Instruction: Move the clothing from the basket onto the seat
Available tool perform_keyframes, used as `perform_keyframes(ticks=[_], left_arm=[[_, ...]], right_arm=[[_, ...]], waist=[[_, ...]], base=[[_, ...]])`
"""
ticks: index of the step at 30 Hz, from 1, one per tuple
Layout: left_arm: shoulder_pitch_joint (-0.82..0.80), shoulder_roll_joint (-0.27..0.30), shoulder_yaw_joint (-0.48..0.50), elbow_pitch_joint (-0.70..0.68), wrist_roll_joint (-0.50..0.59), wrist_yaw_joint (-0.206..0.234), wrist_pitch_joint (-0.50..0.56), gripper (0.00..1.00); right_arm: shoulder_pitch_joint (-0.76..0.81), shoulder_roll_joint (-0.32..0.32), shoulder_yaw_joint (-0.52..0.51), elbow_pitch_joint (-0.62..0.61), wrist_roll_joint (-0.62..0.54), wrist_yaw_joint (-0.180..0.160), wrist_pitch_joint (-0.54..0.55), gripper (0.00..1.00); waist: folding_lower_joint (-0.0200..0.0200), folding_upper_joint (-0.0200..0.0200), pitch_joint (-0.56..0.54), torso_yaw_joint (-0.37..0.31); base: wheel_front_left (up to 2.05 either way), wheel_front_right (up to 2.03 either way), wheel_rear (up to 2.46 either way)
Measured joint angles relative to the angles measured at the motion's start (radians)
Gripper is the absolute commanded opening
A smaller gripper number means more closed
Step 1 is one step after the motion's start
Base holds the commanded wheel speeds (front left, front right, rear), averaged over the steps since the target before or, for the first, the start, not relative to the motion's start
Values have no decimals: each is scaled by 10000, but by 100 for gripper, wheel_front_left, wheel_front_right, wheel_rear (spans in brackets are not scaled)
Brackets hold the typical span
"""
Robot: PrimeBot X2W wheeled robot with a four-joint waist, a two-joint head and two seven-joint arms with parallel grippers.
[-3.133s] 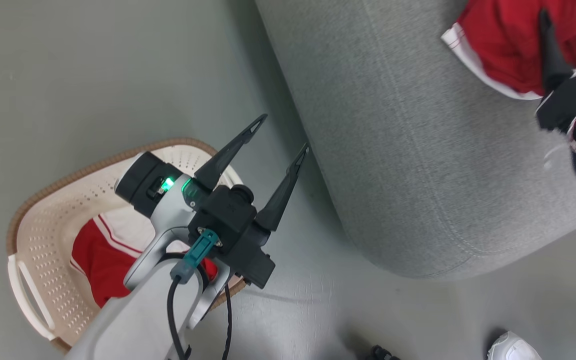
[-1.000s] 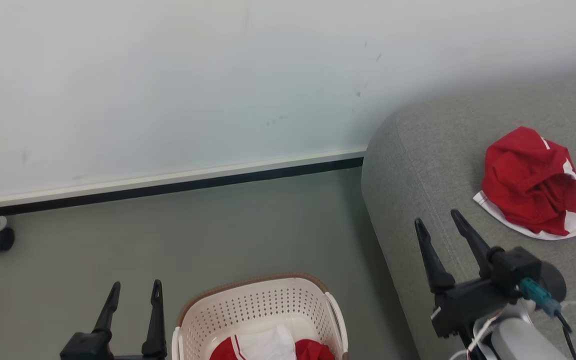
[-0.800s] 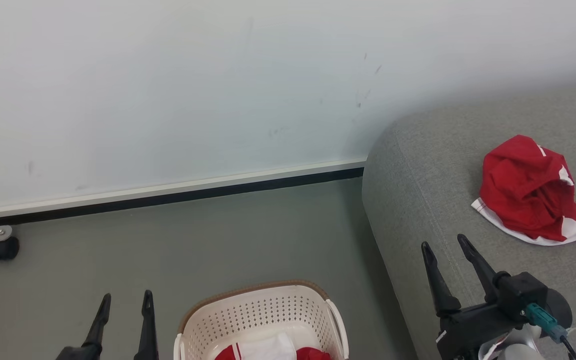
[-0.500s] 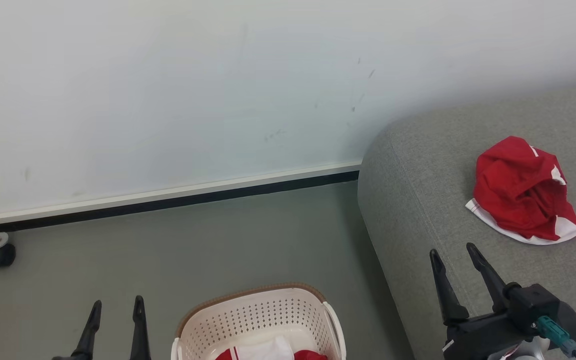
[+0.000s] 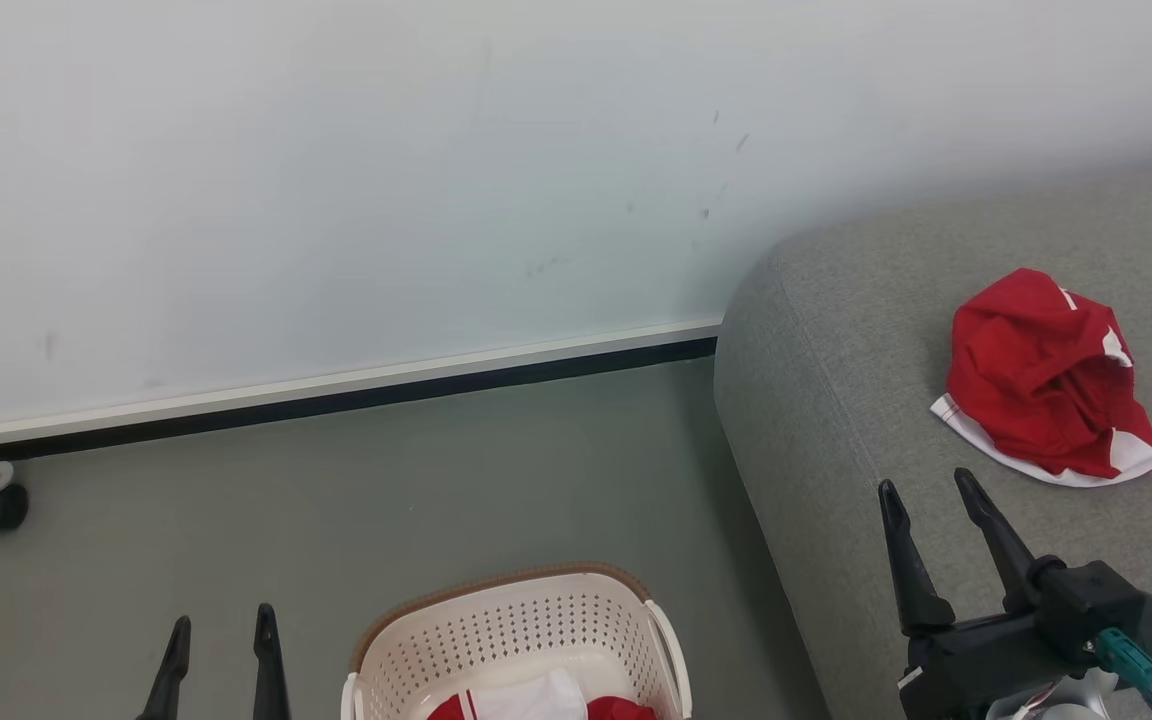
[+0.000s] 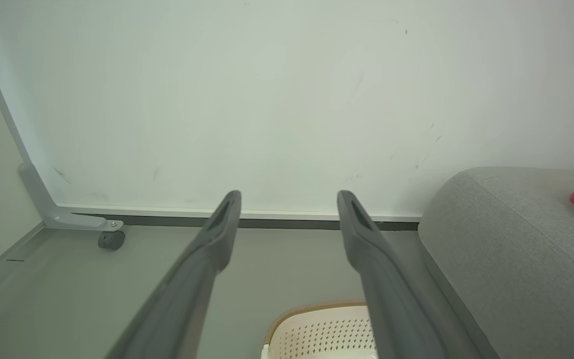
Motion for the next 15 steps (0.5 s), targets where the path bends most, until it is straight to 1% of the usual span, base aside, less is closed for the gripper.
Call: perform_keyframes(ticks=[6, 15], left_arm=[[7, -119, 27, -144, 61, 0, 0, 100], [24, -111, 215, -242, 115, 0, 0, 100]], right_arm=[[4, 4, -107, -119, -84, 0, 0, 100], [100, 10, -228, -303, -121, -2, 0, 100]], waist=[[0, 0, 34, 58], [0, -1, 210, 93]], base=[[0, 0, 0], [0, 0, 0]])
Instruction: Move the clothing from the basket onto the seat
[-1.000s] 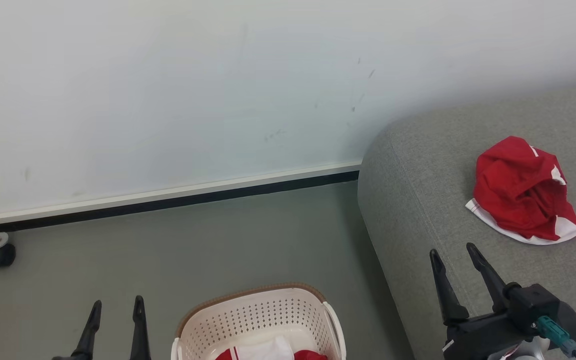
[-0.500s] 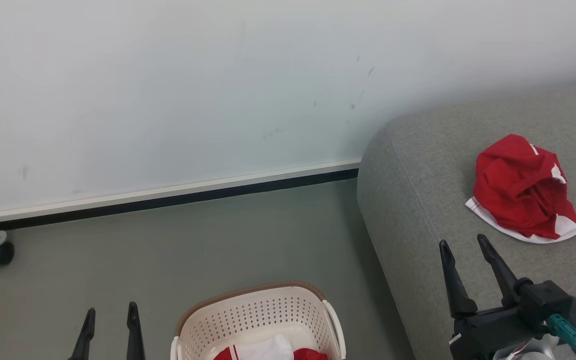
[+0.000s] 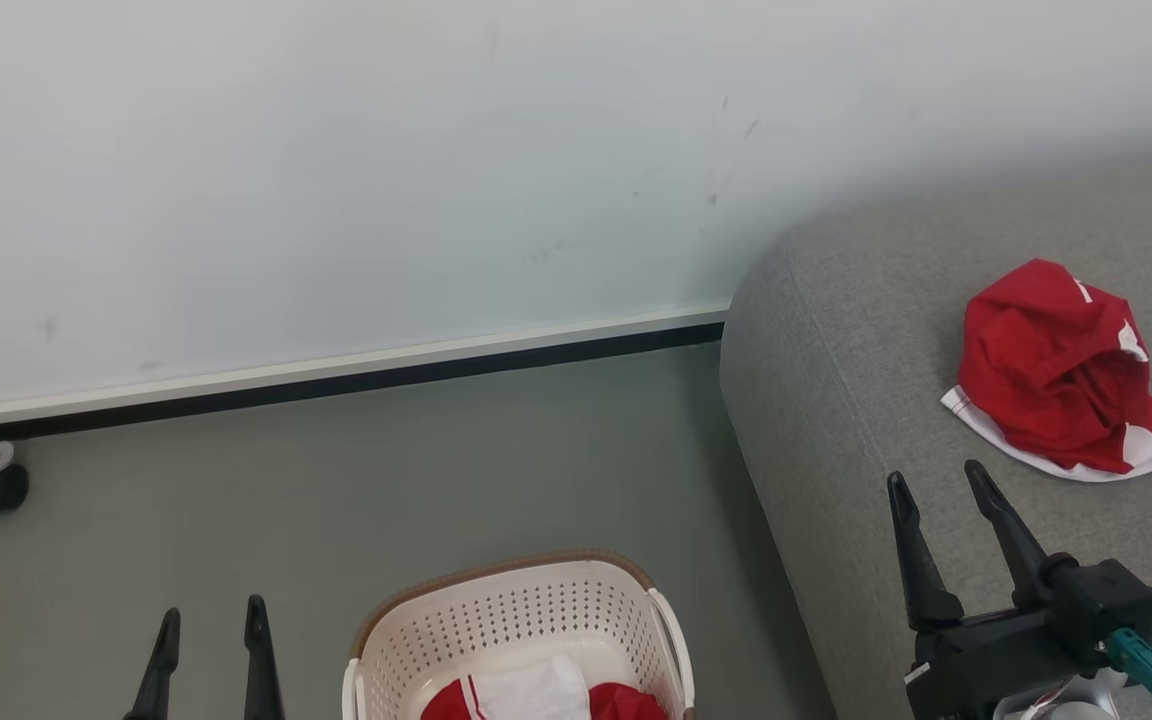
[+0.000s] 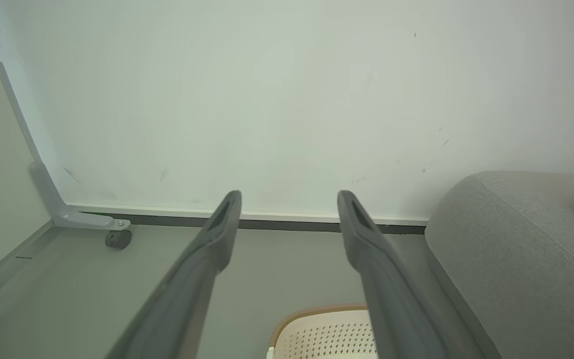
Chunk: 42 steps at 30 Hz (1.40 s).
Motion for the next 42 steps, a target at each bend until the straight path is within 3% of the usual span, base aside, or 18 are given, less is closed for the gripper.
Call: perform_keyframes(ticks=[11, 16, 26, 42], left_arm=[[-426, 8, -550, 21, 399, -113, 0, 100], [-1276, -40, -1103, 476, 581, -366, 121, 100], [-3270, -460, -2389, 2266, 1260, -667, 874, 100], [-5764, -732, -3847, 5423, 2213, -1151, 2257, 100]], right_arm=[[-173, -27, -424, -313, -52, 0, 0, 100], [-527, -192, -832, -447, -50, -2, 0, 100], [-1459, -765, -1277, -639, -138, 92, -2, 100], [-3347, -1001, -1246, -1605, -585, 368, -31, 100]], waist=[[0, 1, 794, 25], [1, 1, 1380, 37], [2, 2, 2699, 82], [3, 3, 4917, -75]], base=[[0, 0, 0], [0, 0, 0], [0, 0, 0], [0, 0, 0]])
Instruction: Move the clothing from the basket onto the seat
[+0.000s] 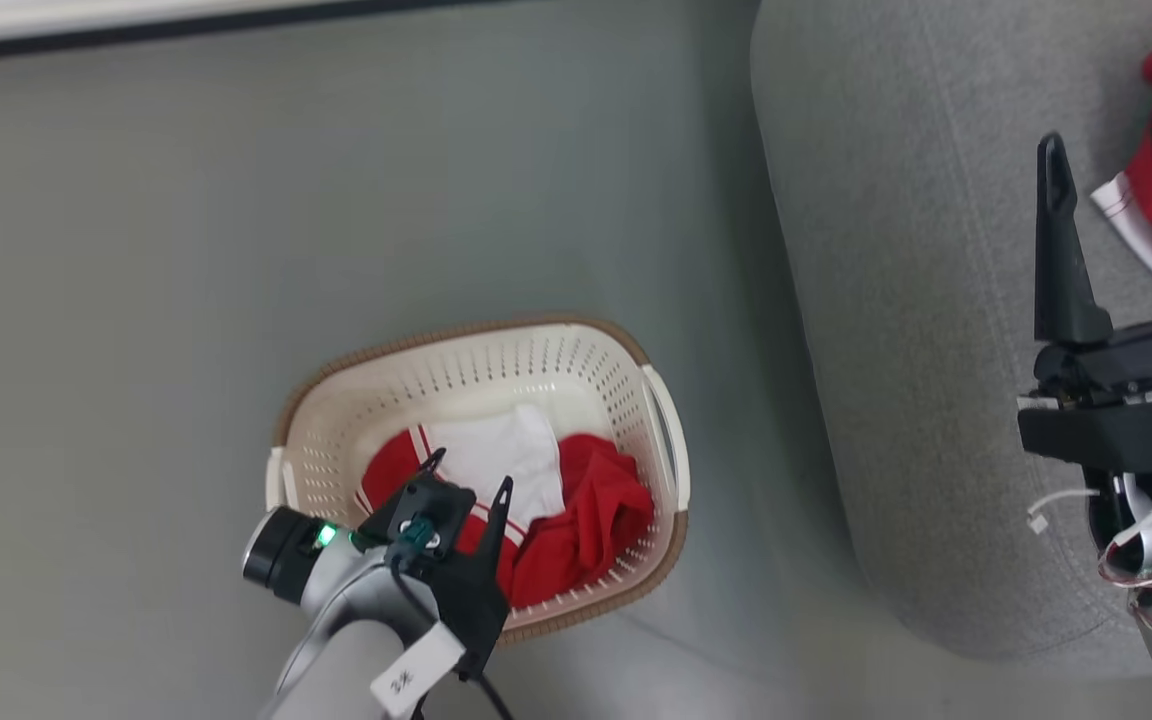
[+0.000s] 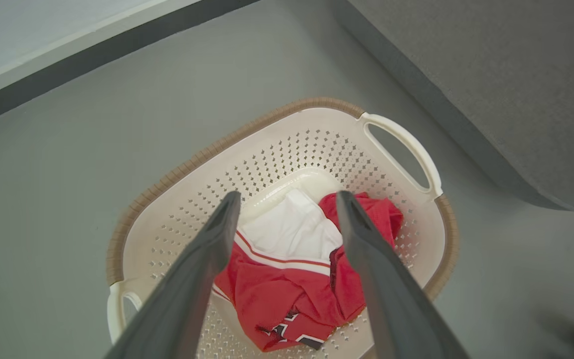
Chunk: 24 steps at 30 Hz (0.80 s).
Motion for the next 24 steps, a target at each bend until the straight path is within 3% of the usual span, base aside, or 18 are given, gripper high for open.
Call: perform_keyframes(ticks=[24], left_arm=[[-2815, -73, -600, 2291, 341, -190, 685, 100]], right_arm=[[-2176, 48, -6, -1480, -382, 84, -2, 100]], waist=[[-2, 1, 3508, -710]], base=[[0, 0, 0]])
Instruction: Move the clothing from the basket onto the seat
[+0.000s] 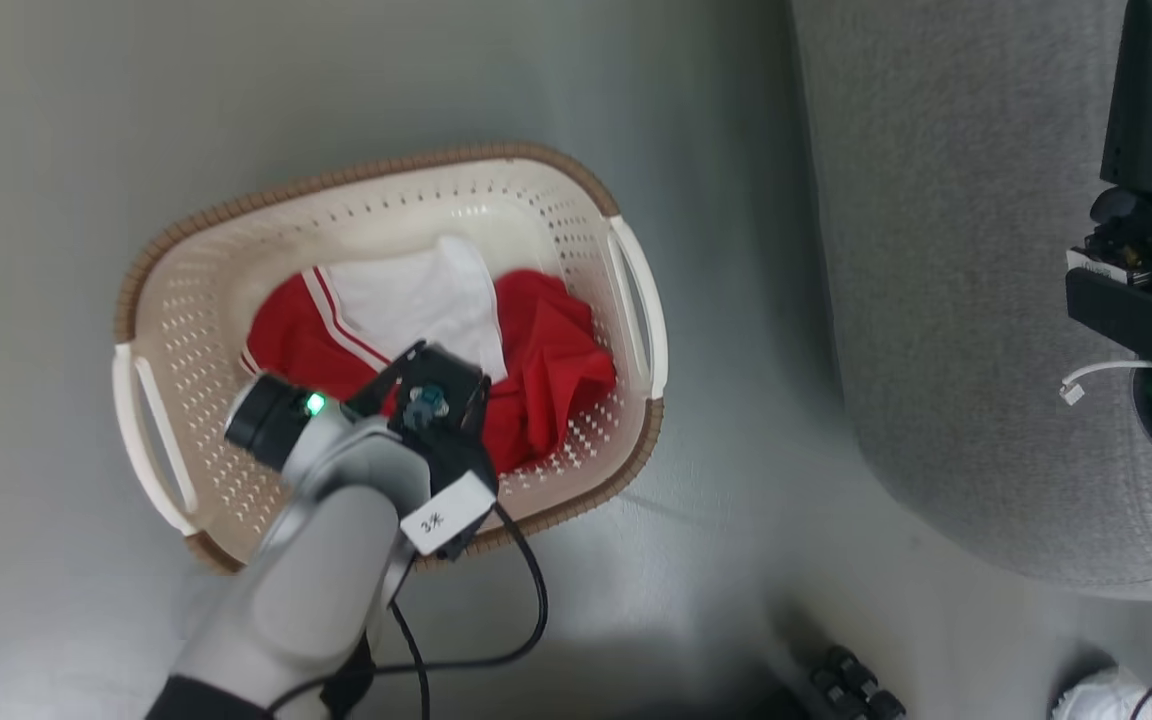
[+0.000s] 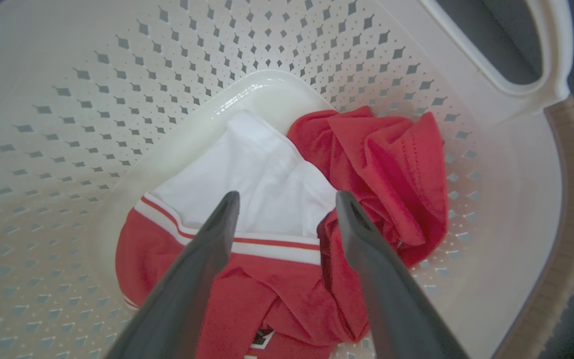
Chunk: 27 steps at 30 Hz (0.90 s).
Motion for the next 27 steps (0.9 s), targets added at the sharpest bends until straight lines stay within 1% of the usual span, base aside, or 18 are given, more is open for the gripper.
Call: perform_keyframes(ticks=[1, 6, 11, 14, 17, 22, 23, 24, 25, 26, 27], left_arm=[[-148, 0, -25, 65, 61, -81, 38, 100], [-853, -10, -111, 405, 253, -211, 159, 100], [-1057, -6, -155, 880, 274, -334, 295, 100], [-1132, -4, -171, 1127, 276, -336, 334, 100], [-1272, -6, -161, 1365, 282, -316, 351, 100], [-1569, 17, -79, 1659, 332, 15, 328, 100], [-1607, 15, -75, 1718, 343, 38, 318, 98], [-1645, 13, -71, 1774, 343, 107, 316, 69], [-1671, 10, -59, 1808, 345, 159, 313, 48], [-1692, 10, -54, 1852, 353, 221, 263, 33], [-1712, 12, -52, 1914, 357, 240, 228, 25]], right_arm=[[-41, 4, 0, -33, -6, 0, -2, 100], [-503, 77, 2, -92, -146, 0, -4, 100], [-700, 186, 27, -69, -190, 2, -6, 100], [-806, 222, 29, -42, -234, 4, -8, 100], [-836, 290, 46, -23, -247, 17, -8, 100], [-1011, 410, 121, -65, -343, 92, -10, 100], [-1010, 412, 127, -52, -360, 92, -10, 100], [-1010, 414, 132, -38, -366, 100, -10, 100], [-1010, 416, 136, -19, -384, 104, -10, 100], [-1010, 422, 138, -2, -397, 105, -10, 100], [-1011, 433, 140, 15, -399, 107, -10, 100]], waist=[[0, 0, 140, -16], [0, -1, 832, -97], [0, -1, 1381, -199], [0, -1, 1602, -277], [-1, -1, 1737, -368], [-1, -1, 1911, -525], [-1, -1, 1937, -552], [-1, -1, 1960, -576], [-1, -2, 1977, -595], [-1, -1, 1989, -612], [-1, -2, 1997, -624]], base=[[0, 0, 0], [0, 0, 0], [0, 0, 0], [0, 0, 0], [0, 0, 0], [0, 0, 0], [0, 0, 0], [0, 0, 0], [0, 0, 0], [0, 0, 0], [0, 0, 0]])
